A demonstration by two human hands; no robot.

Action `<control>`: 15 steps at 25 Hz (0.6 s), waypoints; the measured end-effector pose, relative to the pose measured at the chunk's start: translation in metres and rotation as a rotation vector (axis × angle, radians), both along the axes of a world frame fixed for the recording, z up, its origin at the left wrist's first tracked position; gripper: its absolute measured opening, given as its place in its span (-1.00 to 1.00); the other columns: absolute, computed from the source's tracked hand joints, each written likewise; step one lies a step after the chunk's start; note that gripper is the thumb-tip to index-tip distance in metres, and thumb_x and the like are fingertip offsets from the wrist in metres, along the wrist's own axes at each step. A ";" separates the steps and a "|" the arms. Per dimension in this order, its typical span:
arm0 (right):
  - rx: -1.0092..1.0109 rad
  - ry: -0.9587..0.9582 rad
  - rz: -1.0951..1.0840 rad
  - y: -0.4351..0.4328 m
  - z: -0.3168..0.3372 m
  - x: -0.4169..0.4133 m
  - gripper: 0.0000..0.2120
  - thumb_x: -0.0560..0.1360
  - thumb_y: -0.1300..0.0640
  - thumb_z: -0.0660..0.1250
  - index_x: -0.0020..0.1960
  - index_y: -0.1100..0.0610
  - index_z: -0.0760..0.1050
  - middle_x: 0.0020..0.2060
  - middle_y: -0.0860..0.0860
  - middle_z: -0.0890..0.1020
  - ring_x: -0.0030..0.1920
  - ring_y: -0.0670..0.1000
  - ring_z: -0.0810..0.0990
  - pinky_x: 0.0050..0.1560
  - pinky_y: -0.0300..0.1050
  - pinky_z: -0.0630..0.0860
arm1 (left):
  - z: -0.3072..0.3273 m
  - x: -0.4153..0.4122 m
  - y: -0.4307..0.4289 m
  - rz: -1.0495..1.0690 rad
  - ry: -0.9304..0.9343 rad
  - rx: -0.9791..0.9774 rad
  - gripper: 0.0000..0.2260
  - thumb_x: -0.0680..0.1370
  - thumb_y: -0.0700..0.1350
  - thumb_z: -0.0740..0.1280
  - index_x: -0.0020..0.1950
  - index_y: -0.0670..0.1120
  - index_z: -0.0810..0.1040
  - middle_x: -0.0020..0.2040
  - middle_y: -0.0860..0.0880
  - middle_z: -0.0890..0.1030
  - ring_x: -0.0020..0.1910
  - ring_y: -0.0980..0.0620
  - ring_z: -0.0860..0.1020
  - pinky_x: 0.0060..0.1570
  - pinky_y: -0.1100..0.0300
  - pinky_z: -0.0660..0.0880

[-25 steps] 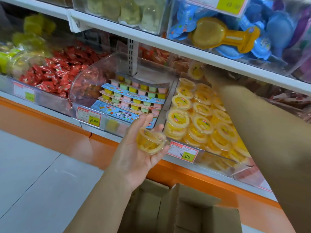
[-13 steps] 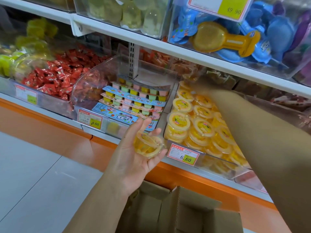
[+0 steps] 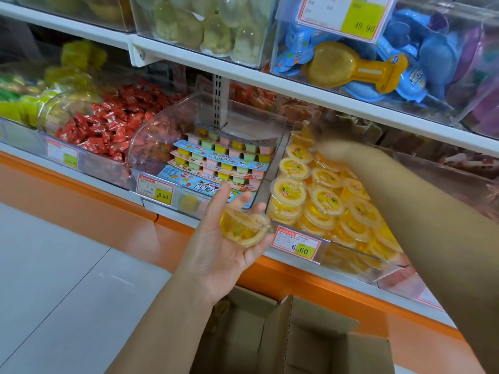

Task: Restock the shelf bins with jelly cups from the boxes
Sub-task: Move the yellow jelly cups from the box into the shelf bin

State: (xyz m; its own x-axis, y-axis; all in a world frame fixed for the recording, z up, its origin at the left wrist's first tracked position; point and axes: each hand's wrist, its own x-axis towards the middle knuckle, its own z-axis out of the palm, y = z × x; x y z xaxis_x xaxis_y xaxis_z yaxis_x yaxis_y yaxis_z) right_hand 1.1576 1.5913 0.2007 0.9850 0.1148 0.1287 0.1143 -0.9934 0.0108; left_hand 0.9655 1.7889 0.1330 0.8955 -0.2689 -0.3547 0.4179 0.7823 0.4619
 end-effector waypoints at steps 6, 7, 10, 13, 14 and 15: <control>0.414 0.031 0.551 0.036 0.011 -0.118 -0.72 0.62 0.03 0.20 0.27 0.04 0.55 0.13 -0.04 0.56 0.21 -0.09 0.41 0.27 -0.35 0.24 | 0.006 -0.004 -0.001 -0.028 -0.052 0.047 -0.52 0.42 0.08 0.40 0.30 -0.06 0.54 0.09 -0.12 0.67 -0.10 -0.06 0.66 -0.30 0.09 0.62; 0.381 0.143 0.601 0.041 0.008 -0.131 -0.70 0.61 -0.01 0.21 0.28 0.01 0.54 0.16 -0.08 0.53 0.24 -0.13 0.36 0.26 -0.43 0.17 | 0.007 -0.005 -0.003 -0.049 -0.078 0.067 -0.56 0.46 0.10 0.37 0.29 -0.05 0.54 0.03 -0.10 0.67 -0.13 -0.04 0.66 -0.32 0.11 0.62; 0.347 0.348 0.631 0.051 0.001 -0.148 -0.69 0.56 -0.06 0.26 0.25 0.00 0.55 0.26 -0.11 0.47 0.31 -0.11 0.30 0.34 -0.30 0.19 | 0.010 -0.006 -0.004 -0.100 -0.160 0.127 -0.52 0.53 0.24 0.26 0.35 0.00 0.54 0.06 -0.06 0.65 -0.13 0.04 0.64 -0.31 0.17 0.61; 0.550 0.341 0.643 0.054 0.002 -0.150 -0.84 0.49 0.00 0.39 -0.01 0.05 0.61 0.15 -0.10 0.55 0.25 -0.06 0.42 0.32 -0.11 0.31 | 0.010 -0.007 -0.004 -0.112 -0.185 0.141 -0.39 0.47 0.36 0.21 0.33 -0.02 0.57 0.09 -0.10 0.60 -0.08 0.03 0.60 -0.27 0.20 0.61; 0.663 0.328 0.620 0.055 0.004 -0.149 -0.90 0.48 0.05 0.42 -0.08 0.08 0.60 0.10 -0.06 0.60 0.19 -0.03 0.50 0.28 -0.07 0.38 | 0.009 -0.006 -0.003 -0.104 -0.177 0.137 -0.38 0.46 0.37 0.21 0.31 -0.03 0.58 0.06 -0.10 0.61 -0.09 0.03 0.60 -0.27 0.20 0.61; 0.800 0.305 0.569 0.054 0.006 -0.146 -0.92 0.48 0.10 0.43 -0.13 0.09 0.57 0.02 -0.01 0.64 0.10 0.01 0.56 0.20 -0.03 0.46 | 0.010 -0.006 -0.002 -0.090 -0.160 0.129 -0.37 0.45 0.38 0.21 0.29 -0.04 0.59 0.04 -0.09 0.62 -0.11 0.04 0.60 -0.28 0.21 0.61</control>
